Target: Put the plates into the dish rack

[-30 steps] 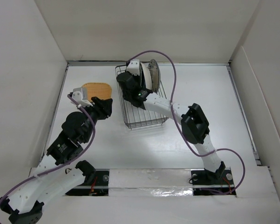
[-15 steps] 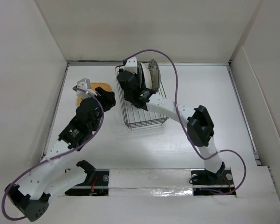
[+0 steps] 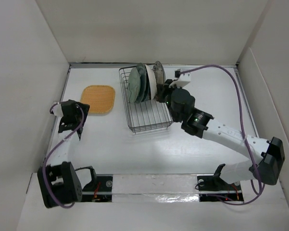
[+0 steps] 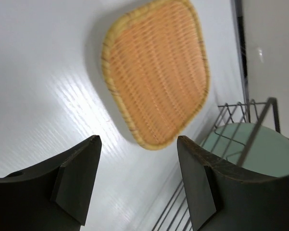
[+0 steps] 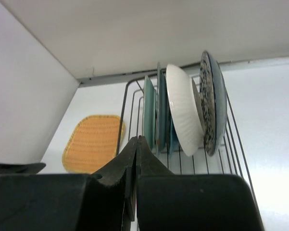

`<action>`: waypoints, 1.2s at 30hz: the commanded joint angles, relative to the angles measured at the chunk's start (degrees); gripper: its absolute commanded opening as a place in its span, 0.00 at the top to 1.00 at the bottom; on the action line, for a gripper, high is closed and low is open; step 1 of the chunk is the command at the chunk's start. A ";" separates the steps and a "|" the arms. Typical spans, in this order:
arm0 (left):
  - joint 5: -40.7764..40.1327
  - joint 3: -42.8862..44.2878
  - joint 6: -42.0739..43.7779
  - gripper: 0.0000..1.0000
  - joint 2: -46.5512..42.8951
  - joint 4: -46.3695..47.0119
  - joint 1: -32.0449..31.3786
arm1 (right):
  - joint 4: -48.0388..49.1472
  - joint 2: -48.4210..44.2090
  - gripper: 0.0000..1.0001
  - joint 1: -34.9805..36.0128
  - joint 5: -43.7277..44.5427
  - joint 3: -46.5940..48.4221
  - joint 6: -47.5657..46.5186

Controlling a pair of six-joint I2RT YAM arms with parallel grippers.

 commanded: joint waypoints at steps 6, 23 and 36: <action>7.43 -0.02 -4.43 0.39 13.01 7.68 4.26 | 4.93 -7.76 0.93 1.26 -1.65 -13.02 4.03; 9.54 2.52 -8.74 0.47 31.31 17.97 6.72 | 7.65 -11.64 0.81 0.73 -5.16 -15.66 1.57; 6.73 4.11 -9.89 0.76 34.21 22.09 5.40 | 7.74 -12.69 0.81 -2.86 -5.43 -14.16 -0.19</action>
